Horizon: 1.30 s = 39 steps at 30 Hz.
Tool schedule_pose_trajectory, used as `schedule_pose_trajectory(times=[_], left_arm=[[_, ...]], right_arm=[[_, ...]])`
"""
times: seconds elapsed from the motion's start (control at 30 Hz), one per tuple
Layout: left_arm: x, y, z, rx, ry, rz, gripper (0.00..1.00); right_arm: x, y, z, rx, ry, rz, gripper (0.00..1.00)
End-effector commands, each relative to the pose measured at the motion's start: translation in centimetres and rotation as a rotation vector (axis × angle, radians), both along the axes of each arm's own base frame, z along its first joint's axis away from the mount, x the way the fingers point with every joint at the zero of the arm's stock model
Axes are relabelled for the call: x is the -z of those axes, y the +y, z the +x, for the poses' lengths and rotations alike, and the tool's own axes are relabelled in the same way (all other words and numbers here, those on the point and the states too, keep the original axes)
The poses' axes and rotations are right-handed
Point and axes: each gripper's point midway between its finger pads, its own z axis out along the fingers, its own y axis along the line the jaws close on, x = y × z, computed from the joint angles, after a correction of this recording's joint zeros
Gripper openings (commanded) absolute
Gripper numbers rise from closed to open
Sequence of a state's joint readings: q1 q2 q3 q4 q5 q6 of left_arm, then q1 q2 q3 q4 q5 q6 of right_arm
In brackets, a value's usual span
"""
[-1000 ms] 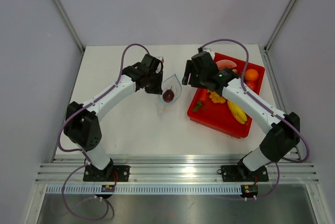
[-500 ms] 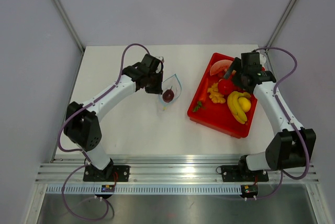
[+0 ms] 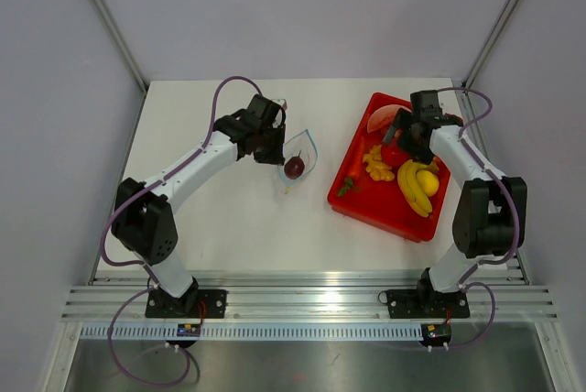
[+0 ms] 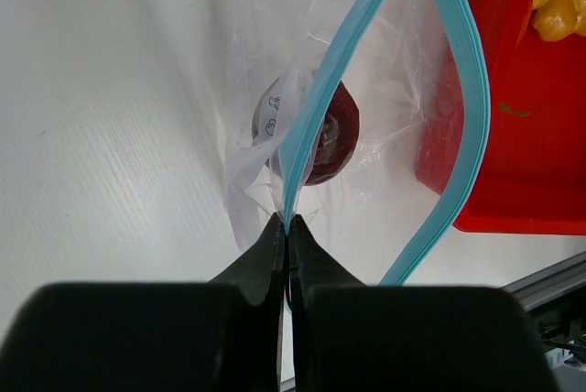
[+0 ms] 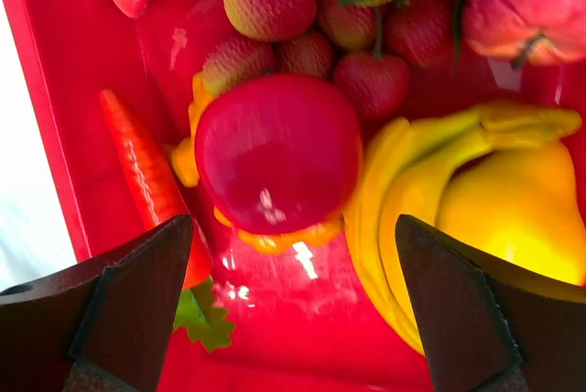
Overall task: Place the food in the zip-top bag and seal the zipper
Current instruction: Pick up the fake vegetable from the bin.
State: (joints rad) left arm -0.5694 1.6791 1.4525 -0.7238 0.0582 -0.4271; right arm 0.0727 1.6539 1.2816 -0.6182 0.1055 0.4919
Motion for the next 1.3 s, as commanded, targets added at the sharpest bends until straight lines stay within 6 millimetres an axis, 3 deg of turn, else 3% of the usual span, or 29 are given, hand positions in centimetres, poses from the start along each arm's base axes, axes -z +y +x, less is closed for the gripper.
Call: schedule_pose_trajectory(times=[0.0, 0.27, 0.37, 0.53, 0.6, 0.9, 1.0, 1.27], left_arm=[[-2.3, -1.0, 0.9, 0.014, -0.055, -0.06, 0.0], [-2.1, -1.0, 0.9, 0.016, -0.05, -0.058, 0.0], [-2.1, -1.0, 0.9, 0.015, -0.052, -0.057, 0.0], [-2.4, -1.3, 0.9, 0.019, -0.051, -0.072, 0.0], [-2.4, -1.3, 0.9, 0.019, -0.053, -0.075, 0.0], [-2.4, -1.4, 0.7, 0.024, -0.049, -0.081, 0.0], [-2.2, -1.5, 0.6, 0.027, -0.043, -0.082, 0.0], [-2.3, -1.6, 0.7, 0.03, -0.044, -0.086, 0.0]], right_arm=[[-1.2, 0.3, 3.0, -0.042, -0.077, 0.02, 0.99], [0.8, 0.5, 4.4, -0.061, -0.037, 0.019, 0.99], [0.6, 0.6, 4.2, -0.064, -0.046, 0.02, 0.88], [-1.9, 0.4, 3.5, -0.059, -0.097, 0.018, 0.65], [-2.5, 0.5, 3.0, -0.061, -0.105, 0.021, 0.61], [-6.5, 1.3, 0.2, -0.088, -0.192, 0.073, 0.58], [-8.0, 3.3, -0.8, -0.137, -0.225, 0.13, 0.57], [-13.6, 15.5, -3.9, -0.379, -0.335, 0.22, 0.57]])
